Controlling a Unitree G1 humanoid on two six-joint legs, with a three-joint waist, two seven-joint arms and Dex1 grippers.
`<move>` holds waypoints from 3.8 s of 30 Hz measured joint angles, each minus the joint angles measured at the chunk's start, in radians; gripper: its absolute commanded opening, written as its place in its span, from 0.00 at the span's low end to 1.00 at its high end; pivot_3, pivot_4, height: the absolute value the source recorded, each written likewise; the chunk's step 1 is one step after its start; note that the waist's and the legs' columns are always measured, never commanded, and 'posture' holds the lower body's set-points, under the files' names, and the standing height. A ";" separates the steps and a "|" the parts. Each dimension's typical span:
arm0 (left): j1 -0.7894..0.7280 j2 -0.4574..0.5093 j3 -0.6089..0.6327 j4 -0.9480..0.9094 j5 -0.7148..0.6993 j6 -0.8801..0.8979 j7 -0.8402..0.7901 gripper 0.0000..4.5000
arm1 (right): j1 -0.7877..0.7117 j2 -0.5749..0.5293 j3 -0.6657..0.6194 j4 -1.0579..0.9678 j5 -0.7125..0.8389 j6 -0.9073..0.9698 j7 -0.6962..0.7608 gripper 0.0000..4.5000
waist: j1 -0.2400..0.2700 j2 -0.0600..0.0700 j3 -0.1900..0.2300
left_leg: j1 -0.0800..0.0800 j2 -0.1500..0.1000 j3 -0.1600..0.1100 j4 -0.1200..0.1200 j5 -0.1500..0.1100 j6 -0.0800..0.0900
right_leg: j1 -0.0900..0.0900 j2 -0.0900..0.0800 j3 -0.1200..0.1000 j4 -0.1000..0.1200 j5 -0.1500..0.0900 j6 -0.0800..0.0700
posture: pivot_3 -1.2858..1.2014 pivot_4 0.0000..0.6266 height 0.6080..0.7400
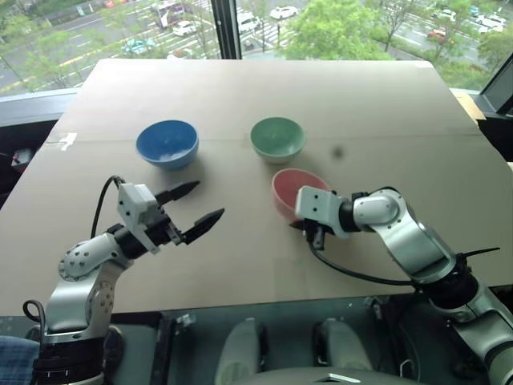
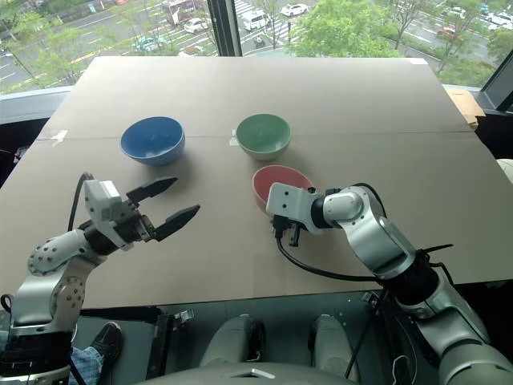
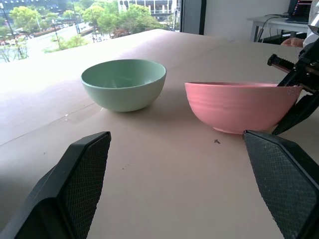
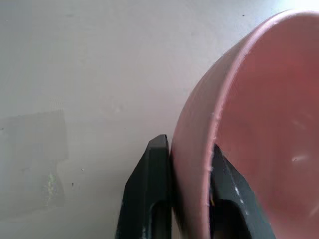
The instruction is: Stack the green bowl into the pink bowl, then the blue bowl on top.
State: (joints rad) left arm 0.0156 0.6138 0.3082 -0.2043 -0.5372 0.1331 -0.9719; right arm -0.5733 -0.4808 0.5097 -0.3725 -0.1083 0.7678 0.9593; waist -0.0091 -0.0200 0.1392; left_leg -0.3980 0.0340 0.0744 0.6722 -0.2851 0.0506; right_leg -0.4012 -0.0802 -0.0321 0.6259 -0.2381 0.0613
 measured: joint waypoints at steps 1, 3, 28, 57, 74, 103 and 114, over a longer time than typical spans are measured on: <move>0.005 0.000 0.001 0.002 0.000 -0.008 -0.008 1.00 | 0.000 0.005 0.005 -0.008 0.000 0.010 -0.007 0.46 | -0.001 0.000 0.000 | 0.000 0.000 0.000 0.000 0.000 0.000 | 0.000 0.000 0.000 0.000 0.000 0.000 | 0.52 0.24 0.99; 0.009 0.000 0.002 0.009 -0.001 -0.012 -0.015 1.00 | 0.000 0.008 0.015 -0.017 0.001 0.017 -0.014 0.62 | -0.001 0.000 0.000 | 0.000 0.000 0.000 0.000 0.000 0.000 | 0.000 0.000 0.000 0.000 0.000 0.000 | 0.52 0.24 0.99; -0.092 0.002 0.116 0.074 -0.063 0.091 0.182 1.00 | -0.473 0.141 -0.166 0.540 0.135 -0.103 -0.113 0.99 | -0.013 -0.002 -0.001 | 0.000 -0.003 0.000 -0.003 0.000 0.000 | -0.001 0.000 -0.001 0.001 0.001 -0.001 | 0.52 0.24 0.99; -0.010 0.008 0.165 0.081 -0.054 0.096 0.201 1.00 | -0.708 0.513 -0.155 1.529 -0.080 -0.641 -0.348 0.05 | -0.036 0.003 0.002 | -0.001 0.001 -0.001 -0.005 0.001 -0.004 | -0.001 0.001 -0.005 0.001 0.001 -0.001 | 0.52 0.24 0.99; -0.026 0.013 0.142 0.081 -0.053 0.096 0.142 1.00 | -0.615 0.295 -0.167 0.905 -0.098 -0.554 -0.131 0.01 | -0.027 0.002 0.002 | -0.003 0.001 -0.003 -0.006 0.001 -0.004 | -0.002 0.000 -0.008 0.001 0.001 -0.001 | 0.52 0.24 0.99; -0.277 0.019 -0.042 0.271 0.017 0.055 -0.013 1.00 | -0.236 -0.061 -0.118 -0.243 0.208 0.254 0.112 0.88 | 0.003 -0.003 -0.001 | -0.002 0.001 -0.003 0.000 0.001 -0.004 | -0.001 0.000 -0.009 0.000 0.001 -0.001 | 0.52 0.24 0.99; -0.515 0.033 -0.113 0.377 0.192 0.105 0.201 1.00 | 0.034 -0.181 -0.665 -0.264 0.467 0.271 0.105 0.88 | 0.028 -0.005 -0.001 | -0.002 -0.004 -0.003 0.000 0.000 -0.003 | 0.004 0.000 -0.011 0.000 0.001 -0.001 | 0.52 0.24 0.99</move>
State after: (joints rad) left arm -0.4994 0.6473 0.1955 0.1730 -0.3451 0.2382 -0.7712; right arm -0.5396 -0.6616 -0.1549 -0.6363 0.3590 1.0384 1.0639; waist 0.0189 -0.0247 0.1381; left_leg -0.3996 0.0304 0.0709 0.6719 -0.2850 0.0481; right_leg -0.3974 -0.0800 -0.0436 0.6258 -0.2371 0.0601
